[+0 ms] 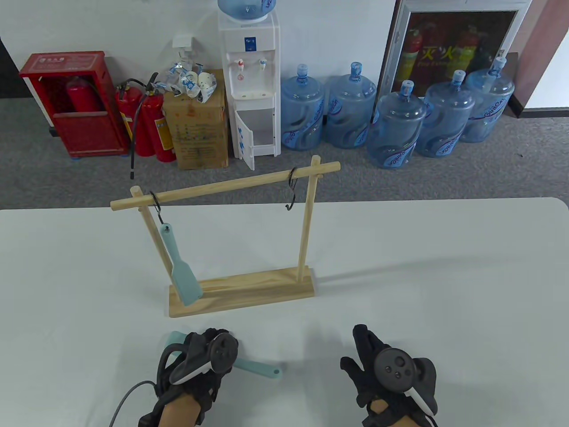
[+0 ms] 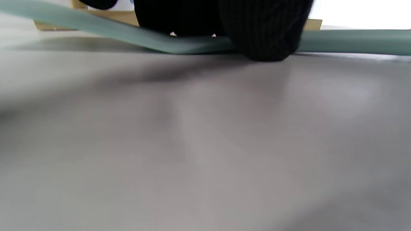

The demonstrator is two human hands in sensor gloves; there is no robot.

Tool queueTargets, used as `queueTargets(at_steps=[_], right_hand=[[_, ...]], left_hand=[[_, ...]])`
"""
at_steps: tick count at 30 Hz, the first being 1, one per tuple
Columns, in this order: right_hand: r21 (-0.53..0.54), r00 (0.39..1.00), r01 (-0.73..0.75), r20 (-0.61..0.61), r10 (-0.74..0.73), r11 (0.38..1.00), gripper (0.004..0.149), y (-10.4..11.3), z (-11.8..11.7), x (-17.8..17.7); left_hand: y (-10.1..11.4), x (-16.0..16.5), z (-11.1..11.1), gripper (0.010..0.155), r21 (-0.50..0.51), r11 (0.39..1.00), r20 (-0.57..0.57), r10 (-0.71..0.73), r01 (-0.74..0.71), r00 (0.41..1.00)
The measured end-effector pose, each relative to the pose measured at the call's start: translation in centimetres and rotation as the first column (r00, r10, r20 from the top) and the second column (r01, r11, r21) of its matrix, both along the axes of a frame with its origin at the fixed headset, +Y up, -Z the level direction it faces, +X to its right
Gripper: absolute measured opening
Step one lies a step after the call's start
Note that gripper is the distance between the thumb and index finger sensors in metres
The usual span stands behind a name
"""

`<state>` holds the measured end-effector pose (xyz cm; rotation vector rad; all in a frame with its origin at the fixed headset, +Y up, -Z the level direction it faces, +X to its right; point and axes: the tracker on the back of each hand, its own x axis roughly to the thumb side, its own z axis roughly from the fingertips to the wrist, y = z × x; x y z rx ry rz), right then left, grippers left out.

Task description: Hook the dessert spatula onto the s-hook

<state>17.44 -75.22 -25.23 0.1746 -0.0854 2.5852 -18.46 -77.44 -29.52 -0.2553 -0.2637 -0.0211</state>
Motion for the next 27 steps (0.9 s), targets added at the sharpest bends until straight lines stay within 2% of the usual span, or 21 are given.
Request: queueTargets(at_steps=[5,11,16,19,27], right_hand=[[-0.001,1.0,0.0,0.001,0.0,1.0,0.078,0.0,0.0,0.0],[-0.007,1.0,-0.001,0.002,0.001,1.0,0.078,-0.1,0.0,0.0],[-0.015,1.0,-0.005,0.008,0.006,1.0,0.078,-0.1,0.0,0.1],[-0.02,1.0,-0.007,0.011,0.008,1.0,0.078,-0.1,0.0,0.1],[-0.033,1.0,-0.012,0.014,0.012,0.999,0.078,-0.2,0.0,0.0]], left_hand=[[0.1,0.1,-0.1,0.054,0.027,0.999,0.003,-0.019,0.019,1.0],[0.2,0.6,-0.6,0.055,-0.065,0.993,-0.008,-0.102,0.101,0.995],[0.4,0.5,-0.6,0.055,-0.026,0.991,-0.014,-0.133,0.132,0.991],[0.9,0.8,-0.3,0.054,0.036,0.984,-0.005,-0.175,0.175,0.985],[1.3,0.7,0.4,0.05,0.046,0.993,0.045,-0.114,0.112,0.992]])
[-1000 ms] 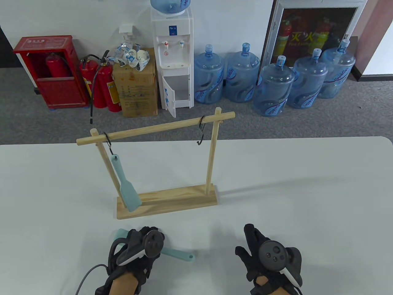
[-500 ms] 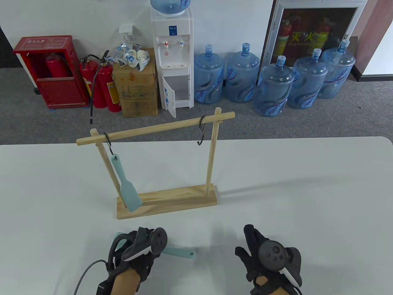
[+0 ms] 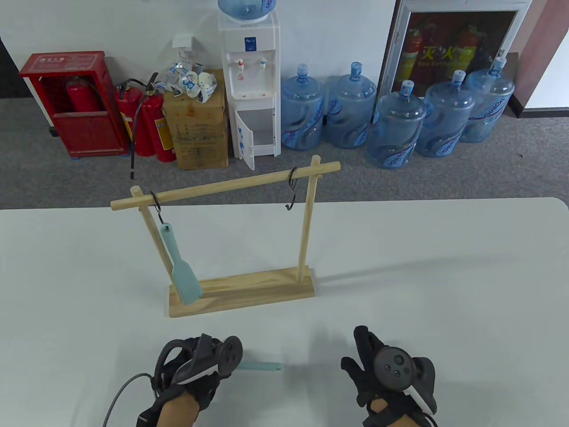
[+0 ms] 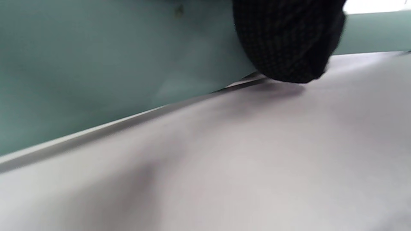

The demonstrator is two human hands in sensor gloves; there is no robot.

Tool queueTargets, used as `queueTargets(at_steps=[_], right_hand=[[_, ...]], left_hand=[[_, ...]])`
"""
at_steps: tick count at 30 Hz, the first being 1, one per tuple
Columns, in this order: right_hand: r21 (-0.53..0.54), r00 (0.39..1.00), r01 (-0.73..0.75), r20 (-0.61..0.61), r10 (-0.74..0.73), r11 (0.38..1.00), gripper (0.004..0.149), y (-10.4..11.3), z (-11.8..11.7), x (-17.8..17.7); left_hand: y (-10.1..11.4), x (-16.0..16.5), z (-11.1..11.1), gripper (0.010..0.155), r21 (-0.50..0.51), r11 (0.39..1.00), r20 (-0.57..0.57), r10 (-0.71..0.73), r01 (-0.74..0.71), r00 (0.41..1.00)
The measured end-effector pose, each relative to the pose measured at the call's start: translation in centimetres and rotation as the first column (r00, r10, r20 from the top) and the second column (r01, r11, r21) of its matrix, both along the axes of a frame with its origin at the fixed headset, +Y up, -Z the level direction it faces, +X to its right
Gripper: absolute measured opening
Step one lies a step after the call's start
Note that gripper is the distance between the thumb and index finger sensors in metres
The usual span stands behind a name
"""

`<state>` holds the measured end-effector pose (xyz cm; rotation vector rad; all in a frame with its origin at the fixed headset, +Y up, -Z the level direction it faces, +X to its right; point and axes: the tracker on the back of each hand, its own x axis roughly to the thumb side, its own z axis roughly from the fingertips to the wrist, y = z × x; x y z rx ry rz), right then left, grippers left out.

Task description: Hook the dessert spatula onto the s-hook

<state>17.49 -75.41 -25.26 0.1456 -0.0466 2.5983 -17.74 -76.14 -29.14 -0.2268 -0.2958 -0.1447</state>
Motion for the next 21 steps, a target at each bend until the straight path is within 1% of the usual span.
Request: queueTargets(at_steps=[6,9,12,14,15,18,19,21], right_hand=[[-0.006,1.0,-0.003,-0.001,0.003,1.0,0.078,-0.1,-0.1,0.0],[-0.007,1.0,-0.004,0.001,0.004,1.0,0.078,-0.1,-0.1,0.0],[-0.003,1.0,-0.003,0.0,0.003,1.0,0.078,-0.1,-0.1,0.0],[0.005,1.0,0.002,-0.005,-0.002,1.0,0.078,0.0,-0.1,-0.1],[0.012,1.0,0.005,-0.008,-0.005,1.0,0.078,0.1,-0.1,-0.2],[0.032,1.0,0.025,-0.019,-0.025,0.999,0.078,0.4,0.0,-0.6],[0.034,0.999,0.029,-0.02,-0.028,0.999,0.078,0.4,0.0,-0.7],[0.046,0.997,0.07,-0.038,-0.069,0.996,0.078,0.6,0.0,-1.2]], left_hand=[[0.2,-0.3,0.1,0.049,0.004,0.998,0.015,0.065,-0.065,0.998],[0.4,-0.4,0.2,0.048,0.009,0.997,0.015,0.076,-0.076,0.997],[0.8,-0.4,0.4,0.048,0.039,0.994,0.025,0.102,-0.103,0.994],[1.4,-0.5,0.6,0.048,0.076,0.982,0.038,0.172,-0.175,0.984],[1.6,-0.5,0.7,0.049,0.085,0.971,0.04,0.219,-0.222,0.975],[2.0,-1.1,0.8,0.049,0.103,0.908,0.035,0.404,-0.406,0.914],[2.1,-1.2,0.7,0.049,0.103,0.892,0.033,0.44,-0.441,0.897],[2.3,-1.7,0.7,0.049,0.113,0.822,0.021,0.56,-0.558,0.828]])
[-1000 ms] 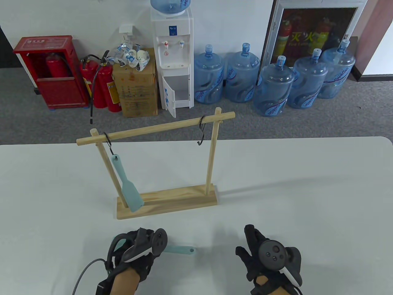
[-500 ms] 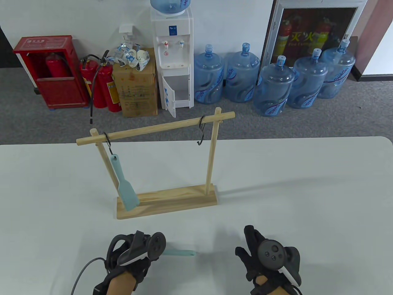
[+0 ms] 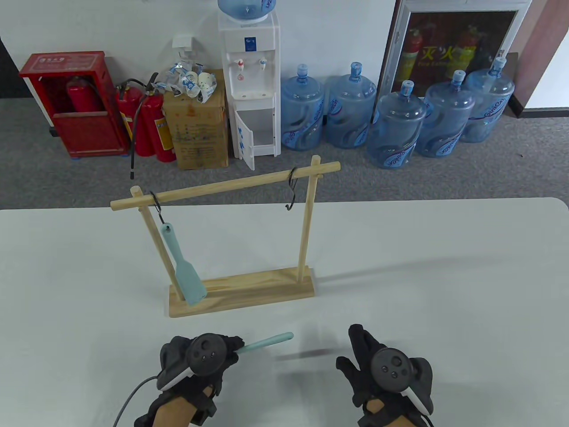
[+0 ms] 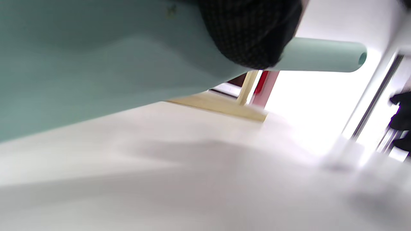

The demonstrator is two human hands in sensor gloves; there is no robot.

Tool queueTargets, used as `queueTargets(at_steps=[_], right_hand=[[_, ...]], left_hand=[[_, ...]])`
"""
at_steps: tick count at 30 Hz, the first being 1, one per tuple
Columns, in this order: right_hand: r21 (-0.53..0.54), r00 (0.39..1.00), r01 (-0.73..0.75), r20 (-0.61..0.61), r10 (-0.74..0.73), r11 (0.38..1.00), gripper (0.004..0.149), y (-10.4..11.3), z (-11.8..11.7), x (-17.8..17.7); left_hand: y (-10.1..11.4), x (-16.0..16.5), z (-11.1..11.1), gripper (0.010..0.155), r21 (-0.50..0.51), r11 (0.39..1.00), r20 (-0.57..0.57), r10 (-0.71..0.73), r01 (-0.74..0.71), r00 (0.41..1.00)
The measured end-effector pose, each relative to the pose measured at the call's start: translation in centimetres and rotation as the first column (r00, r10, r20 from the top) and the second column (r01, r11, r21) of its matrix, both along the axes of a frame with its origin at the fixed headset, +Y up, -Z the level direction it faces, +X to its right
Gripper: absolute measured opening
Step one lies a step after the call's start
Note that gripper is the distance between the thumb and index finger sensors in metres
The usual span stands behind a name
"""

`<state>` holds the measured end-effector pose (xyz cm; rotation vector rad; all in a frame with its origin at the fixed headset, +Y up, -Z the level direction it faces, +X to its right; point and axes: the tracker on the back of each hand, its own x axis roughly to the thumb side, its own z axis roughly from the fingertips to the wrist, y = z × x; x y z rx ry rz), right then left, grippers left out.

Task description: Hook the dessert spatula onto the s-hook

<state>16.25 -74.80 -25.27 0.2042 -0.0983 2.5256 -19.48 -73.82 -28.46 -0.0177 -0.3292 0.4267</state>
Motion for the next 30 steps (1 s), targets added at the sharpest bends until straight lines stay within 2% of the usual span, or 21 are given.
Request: queueTargets(at_steps=[4,8,11,15,19,23,26,27,30], right_hand=[[0.03,0.996,0.082,-0.036,-0.081,0.996,0.078,0.4,0.1,-1.2],[0.042,0.985,0.148,-0.094,-0.143,0.988,0.077,0.5,0.3,-2.8],[0.014,0.965,0.222,-0.147,-0.217,0.975,0.077,0.1,0.2,-4.1],[-0.073,0.92,0.323,-0.207,-0.331,0.943,0.078,-0.6,-0.2,-5.4],[-0.138,0.9,0.341,-0.238,-0.365,0.93,0.076,-1.2,-0.2,-6.4],[-0.151,0.898,0.321,-0.263,-0.352,0.935,0.075,-1.3,-0.2,-7.1],[-0.147,0.894,0.329,-0.271,-0.358,0.933,0.071,-1.2,-0.1,-7.7],[-0.149,0.889,0.336,-0.278,-0.365,0.93,0.069,-1.1,0.0,-7.8],[-0.135,0.883,0.344,-0.291,-0.369,0.929,0.059,-0.8,0.2,-8.1]], left_hand=[[0.7,-0.4,0.2,0.049,0.03,0.97,0.0,0.241,-0.241,0.97],[1.3,-0.1,0.6,0.049,0.048,0.863,0.021,0.502,-0.502,0.865],[1.5,1.0,0.9,0.049,0.013,0.757,0.056,0.652,-0.653,0.757],[1.0,2.8,1.1,0.049,-0.089,0.657,0.078,0.754,-0.748,0.653],[0.7,4.5,1.1,0.049,-0.192,0.562,0.096,0.826,-0.804,0.555],[0.8,5.3,1.2,0.049,-0.235,0.491,0.102,0.871,-0.839,0.481],[0.6,5.7,1.3,0.049,-0.281,0.412,0.088,0.91,-0.867,0.405],[0.6,5.9,1.4,0.049,-0.296,0.404,0.087,0.914,-0.866,0.396],[0.6,5.7,1.3,0.05,-0.292,0.431,0.102,0.901,-0.854,0.421]])
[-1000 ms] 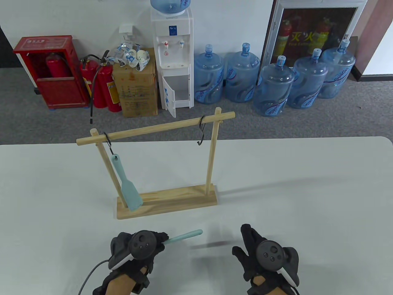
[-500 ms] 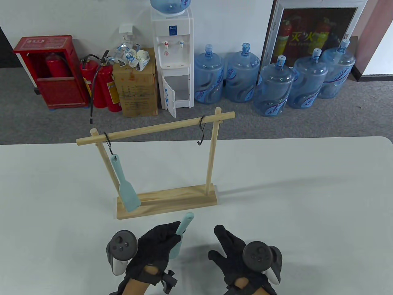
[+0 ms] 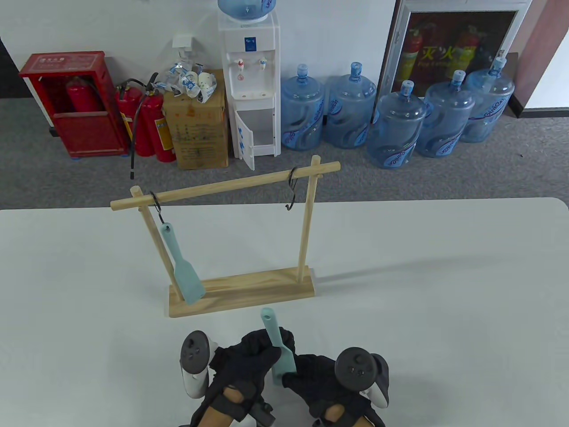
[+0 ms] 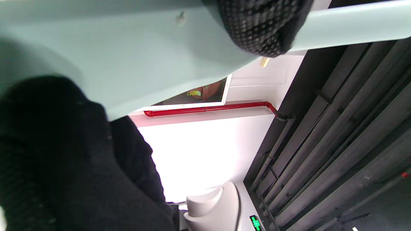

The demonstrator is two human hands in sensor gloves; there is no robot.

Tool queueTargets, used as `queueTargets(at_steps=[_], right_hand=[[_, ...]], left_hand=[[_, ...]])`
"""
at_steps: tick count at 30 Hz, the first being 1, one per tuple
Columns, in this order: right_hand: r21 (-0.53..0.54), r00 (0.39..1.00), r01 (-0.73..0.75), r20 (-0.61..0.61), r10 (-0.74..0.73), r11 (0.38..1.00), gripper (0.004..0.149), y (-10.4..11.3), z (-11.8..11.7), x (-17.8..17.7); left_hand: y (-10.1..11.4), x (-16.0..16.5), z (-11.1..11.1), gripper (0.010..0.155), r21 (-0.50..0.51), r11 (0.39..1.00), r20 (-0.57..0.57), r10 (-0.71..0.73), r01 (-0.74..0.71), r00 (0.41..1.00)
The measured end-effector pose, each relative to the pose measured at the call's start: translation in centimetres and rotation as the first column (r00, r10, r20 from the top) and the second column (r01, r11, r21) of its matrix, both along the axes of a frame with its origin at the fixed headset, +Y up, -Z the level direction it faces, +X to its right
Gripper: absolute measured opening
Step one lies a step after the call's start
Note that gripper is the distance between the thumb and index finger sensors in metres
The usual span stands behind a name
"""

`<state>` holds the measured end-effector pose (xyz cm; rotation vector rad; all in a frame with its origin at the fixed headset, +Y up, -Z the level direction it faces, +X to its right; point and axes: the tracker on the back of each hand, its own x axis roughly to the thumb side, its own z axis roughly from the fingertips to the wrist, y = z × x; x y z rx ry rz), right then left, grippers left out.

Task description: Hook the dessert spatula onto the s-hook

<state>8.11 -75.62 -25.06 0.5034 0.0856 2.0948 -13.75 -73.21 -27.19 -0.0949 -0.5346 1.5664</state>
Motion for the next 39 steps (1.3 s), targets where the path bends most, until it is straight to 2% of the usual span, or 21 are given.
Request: queueTargets(at_steps=[10,12,15,17,19,21,22,23,27,32,37,39], right_hand=[[0.008,0.999,0.048,0.0,-0.048,0.999,0.053,0.9,-0.2,0.7],[0.017,0.998,0.057,0.004,-0.057,0.998,0.053,1.3,-0.2,0.9],[0.011,0.994,0.106,0.024,-0.107,0.994,0.053,2.0,-0.5,1.5],[-0.01,0.988,0.147,0.044,-0.147,0.989,0.053,2.3,-0.7,2.1],[-0.035,0.98,0.189,0.066,-0.187,0.981,0.053,2.6,-1.0,2.7],[-0.098,0.965,0.259,0.076,-0.253,0.961,0.054,3.1,-1.6,3.3],[-0.121,0.959,0.283,0.067,-0.276,0.952,0.054,3.3,-1.8,3.4],[-0.121,0.951,0.307,0.065,-0.301,0.944,0.054,3.8,-2.1,3.6],[-0.105,0.936,0.35,0.088,-0.341,0.931,0.054,5.4,-3.0,4.0],[-0.12,0.909,0.415,0.087,-0.407,0.902,0.054,6.7,-3.7,3.7],[-0.133,0.901,0.432,0.102,-0.421,0.892,0.054,7.1,-4.3,3.1],[-0.135,0.9,0.434,0.107,-0.422,0.891,0.054,7.1,-4.6,2.9]], left_hand=[[0.0,-0.4,0.2,0.052,0.026,0.999,0.009,-0.039,0.039,0.999],[0.0,-0.7,0.2,0.055,0.043,0.995,-0.005,-0.088,0.089,0.996],[0.2,-1.7,0.5,0.056,0.089,0.971,-0.085,-0.213,0.221,0.973],[0.6,-2.3,0.8,0.057,0.113,0.928,-0.137,-0.34,0.356,0.93],[1.0,-3.1,1.2,0.058,0.152,0.834,-0.233,-0.491,0.53,0.839],[1.4,-3.5,1.7,0.058,0.181,0.702,-0.356,-0.606,0.688,0.712],[1.6,-3.5,1.8,0.058,0.176,0.666,-0.382,-0.632,0.725,0.674],[1.8,-3.6,1.9,0.058,0.16,0.613,-0.41,-0.672,0.774,0.617],[2.0,-3.8,2.1,0.06,0.128,0.462,-0.492,-0.739,0.878,0.46],[2.3,-4.5,2.3,0.062,0.116,0.374,-0.574,-0.73,0.92,0.37],[1.9,-4.4,2.0,0.062,0.059,0.26,-0.553,-0.795,0.964,0.249],[1.5,-4.5,1.9,0.063,0.048,0.245,-0.539,-0.81,0.968,0.232]])
